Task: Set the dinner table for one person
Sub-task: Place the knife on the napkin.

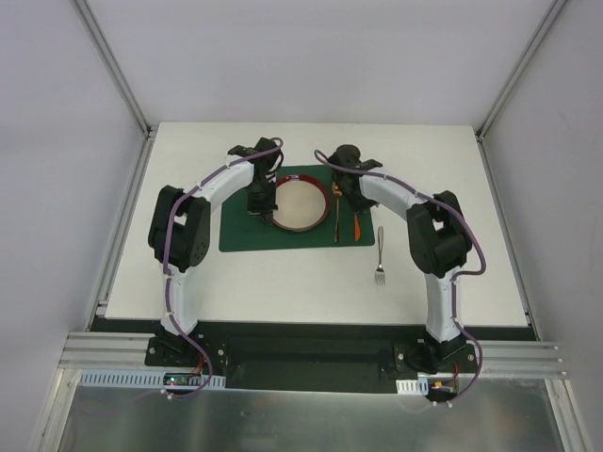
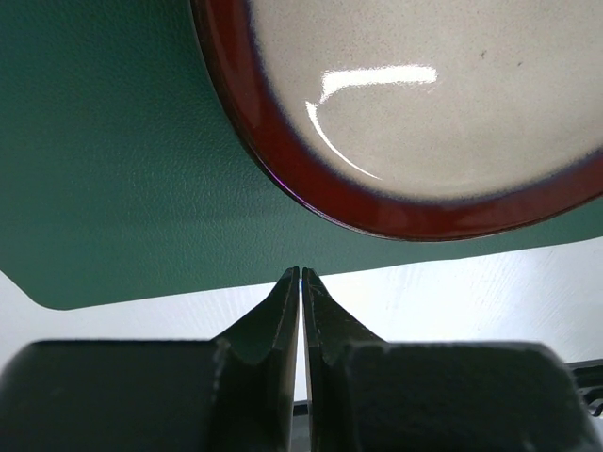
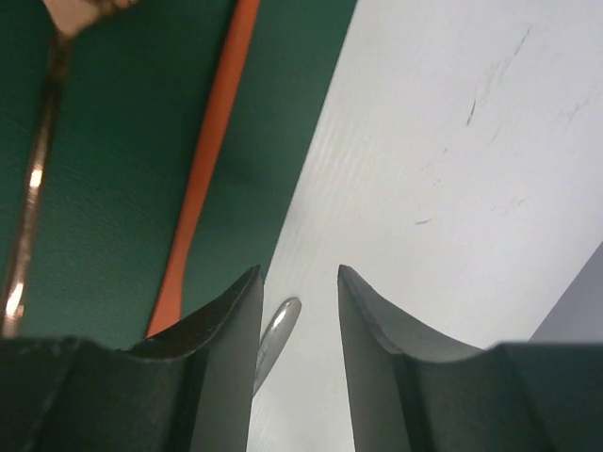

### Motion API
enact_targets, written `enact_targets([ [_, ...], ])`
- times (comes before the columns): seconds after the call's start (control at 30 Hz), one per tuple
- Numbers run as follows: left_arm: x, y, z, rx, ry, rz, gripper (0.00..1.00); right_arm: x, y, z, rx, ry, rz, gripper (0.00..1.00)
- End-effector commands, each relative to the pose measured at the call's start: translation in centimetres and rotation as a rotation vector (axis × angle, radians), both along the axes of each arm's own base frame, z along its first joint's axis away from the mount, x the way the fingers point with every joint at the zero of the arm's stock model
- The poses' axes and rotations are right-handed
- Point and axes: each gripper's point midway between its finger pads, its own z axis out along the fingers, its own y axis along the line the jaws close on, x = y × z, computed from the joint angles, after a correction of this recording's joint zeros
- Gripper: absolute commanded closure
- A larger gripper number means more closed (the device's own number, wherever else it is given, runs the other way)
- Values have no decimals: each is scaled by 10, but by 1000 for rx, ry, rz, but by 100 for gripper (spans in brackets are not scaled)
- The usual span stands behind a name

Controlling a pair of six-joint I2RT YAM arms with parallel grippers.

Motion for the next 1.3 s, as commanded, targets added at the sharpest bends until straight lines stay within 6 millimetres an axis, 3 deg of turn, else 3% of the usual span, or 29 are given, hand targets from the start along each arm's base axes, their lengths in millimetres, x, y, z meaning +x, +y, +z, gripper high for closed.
enact_targets([
  [0.0,-4,-4,16,-43,-12,-6,96,5,-23,58,4,-209,-90,61],
  [0.17,-6,-11,23,-60,-44,-28,92,4,-32,71,12,-296,-156,61],
  [0.33,-6,-14,28,-76,-52,-26,92,-4,-28,71,90,-305,-198,62],
  [0.57,-7,-14,28,-78,-48,-25,92,-21,-8,48,252,-239,-237,66],
  [1.0,-8,-10,21,-52,-40,-29,93,-38,47,12,542,-83,-233,69],
  [1.27,-7,-7,20,-40,-41,-29,93,-49,54,-1,585,-32,-244,69],
])
